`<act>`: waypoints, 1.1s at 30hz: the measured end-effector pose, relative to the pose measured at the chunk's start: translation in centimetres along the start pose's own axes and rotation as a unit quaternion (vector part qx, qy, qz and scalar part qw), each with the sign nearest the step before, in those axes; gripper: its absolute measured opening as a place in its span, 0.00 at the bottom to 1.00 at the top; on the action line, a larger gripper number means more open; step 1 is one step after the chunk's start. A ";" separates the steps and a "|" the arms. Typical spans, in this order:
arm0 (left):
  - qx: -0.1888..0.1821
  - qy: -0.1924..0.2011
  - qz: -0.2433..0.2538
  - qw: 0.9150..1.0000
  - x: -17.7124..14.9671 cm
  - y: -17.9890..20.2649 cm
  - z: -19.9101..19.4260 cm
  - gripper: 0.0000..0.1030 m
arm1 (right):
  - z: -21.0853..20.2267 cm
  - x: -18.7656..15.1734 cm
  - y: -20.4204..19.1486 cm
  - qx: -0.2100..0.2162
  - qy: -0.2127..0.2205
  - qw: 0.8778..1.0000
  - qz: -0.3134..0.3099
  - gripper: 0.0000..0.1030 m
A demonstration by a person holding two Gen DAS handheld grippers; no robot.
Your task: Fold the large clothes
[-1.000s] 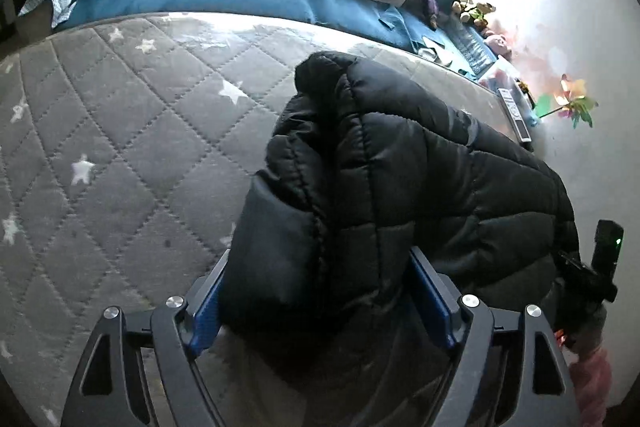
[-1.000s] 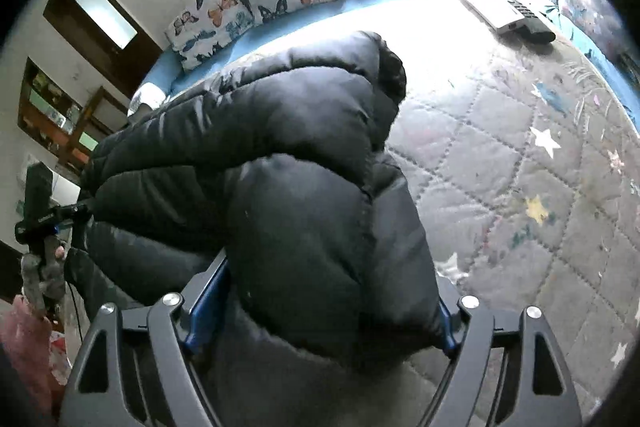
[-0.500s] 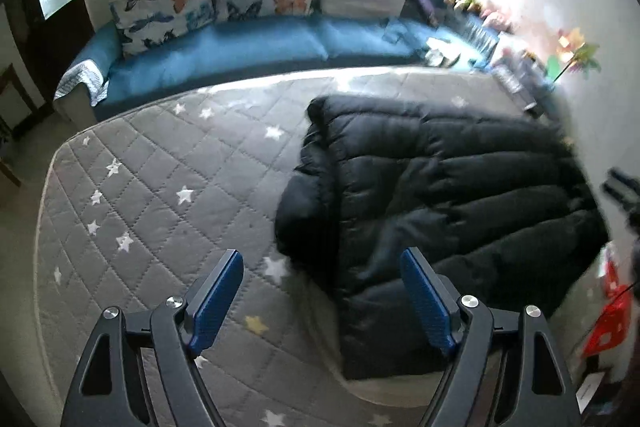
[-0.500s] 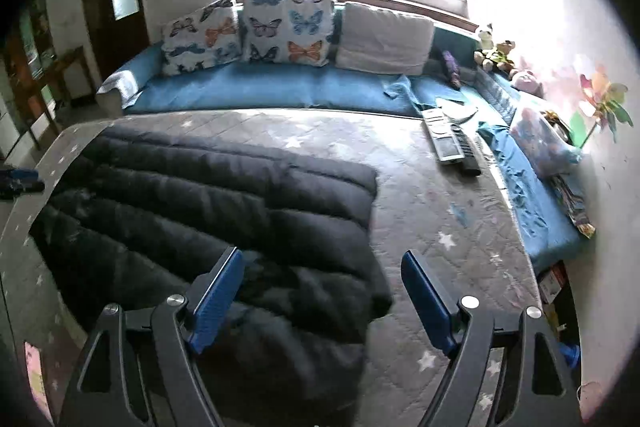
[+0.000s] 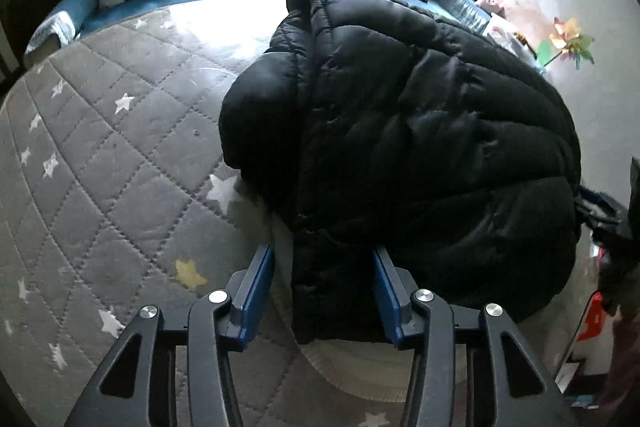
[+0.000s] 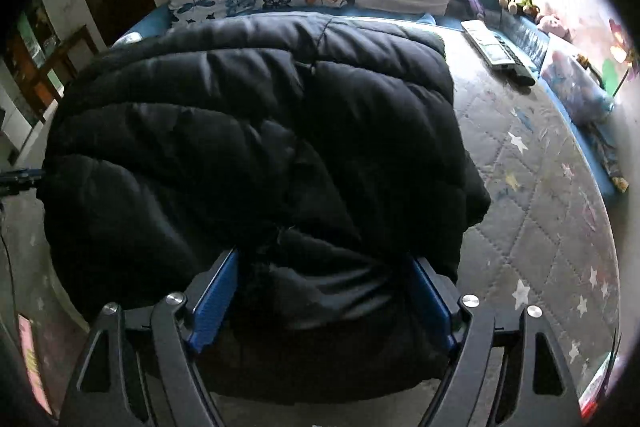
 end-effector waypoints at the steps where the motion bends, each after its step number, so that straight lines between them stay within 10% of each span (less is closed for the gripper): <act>1: -0.001 0.001 -0.003 1.000 -0.1 0.1 -0.3 0.50 | -0.3 0.2 -0.1 -0.004 -0.002 1.000 -0.005 0.86; 9: 0.025 0.000 0.015 1.000 -1.1 1.1 -1.5 0.51 | -6.5 2.1 -1.8 0.020 0.039 0.999 -0.004 0.77; 16: 0.031 0.014 0.004 0.999 -2.0 1.4 -2.5 0.52 | -1.3 0.1 -6.9 -0.028 0.017 0.996 -0.083 0.80; 33: 0.068 0.092 0.061 0.992 -13.6 9.3 -11.5 0.53 | -9.2 -5.8 -7.5 -0.052 0.085 0.995 -0.027 0.80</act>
Point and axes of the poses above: each gripper's, at about its wrist camera, not at the fingertips, and z roughly the way its jaws point, y to its right, x to its top, the point moved 3 cm from there along z, roughly the way its jaws point, and after that the axes turned 15 degrees about -x, right-handed, at the moved point
